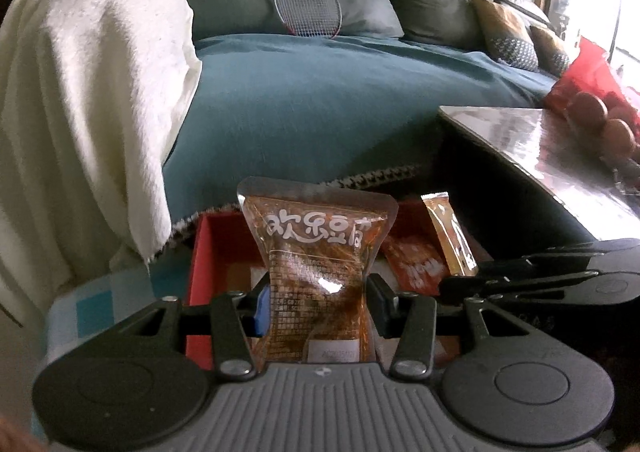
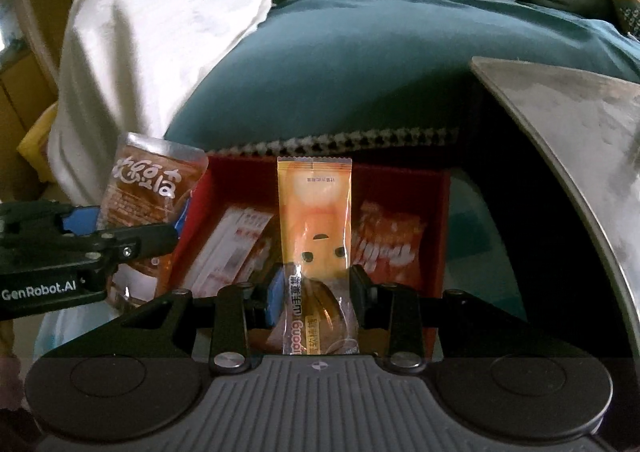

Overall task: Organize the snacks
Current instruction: 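Lower the biscuit bag and yellow stick into the red box and open both grippers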

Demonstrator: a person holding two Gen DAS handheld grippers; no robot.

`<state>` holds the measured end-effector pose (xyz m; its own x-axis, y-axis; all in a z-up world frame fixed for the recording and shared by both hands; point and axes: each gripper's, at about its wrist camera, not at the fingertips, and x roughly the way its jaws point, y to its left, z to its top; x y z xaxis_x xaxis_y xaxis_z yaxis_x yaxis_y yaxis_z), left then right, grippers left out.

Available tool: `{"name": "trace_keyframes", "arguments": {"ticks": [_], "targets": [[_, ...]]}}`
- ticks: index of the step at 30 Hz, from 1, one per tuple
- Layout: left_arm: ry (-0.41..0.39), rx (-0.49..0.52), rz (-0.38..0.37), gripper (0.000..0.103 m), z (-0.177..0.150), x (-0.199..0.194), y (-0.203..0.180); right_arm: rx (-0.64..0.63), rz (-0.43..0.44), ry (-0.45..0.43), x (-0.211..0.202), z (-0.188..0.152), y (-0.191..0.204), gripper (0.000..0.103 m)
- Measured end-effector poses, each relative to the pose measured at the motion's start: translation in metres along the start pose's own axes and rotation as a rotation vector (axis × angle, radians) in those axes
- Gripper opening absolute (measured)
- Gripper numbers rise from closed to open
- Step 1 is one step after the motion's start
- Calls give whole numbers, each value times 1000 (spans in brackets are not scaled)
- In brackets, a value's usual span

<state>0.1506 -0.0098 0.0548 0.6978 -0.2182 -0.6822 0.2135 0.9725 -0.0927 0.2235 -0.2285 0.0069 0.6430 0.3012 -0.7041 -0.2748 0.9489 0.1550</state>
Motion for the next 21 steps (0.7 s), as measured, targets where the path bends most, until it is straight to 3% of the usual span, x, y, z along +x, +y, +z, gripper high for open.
{"name": "trace_keyframes", "arguments": {"ticks": [15, 17, 21], "targets": [[38, 32, 31, 41, 10, 47, -4, 8, -45, 45, 47, 12, -16, 48], [42, 42, 42, 46, 8, 49, -5, 12, -51, 49, 49, 12, -17, 48], [52, 41, 41, 50, 7, 49, -6, 23, -66, 45, 48, 12, -20, 63]]}}
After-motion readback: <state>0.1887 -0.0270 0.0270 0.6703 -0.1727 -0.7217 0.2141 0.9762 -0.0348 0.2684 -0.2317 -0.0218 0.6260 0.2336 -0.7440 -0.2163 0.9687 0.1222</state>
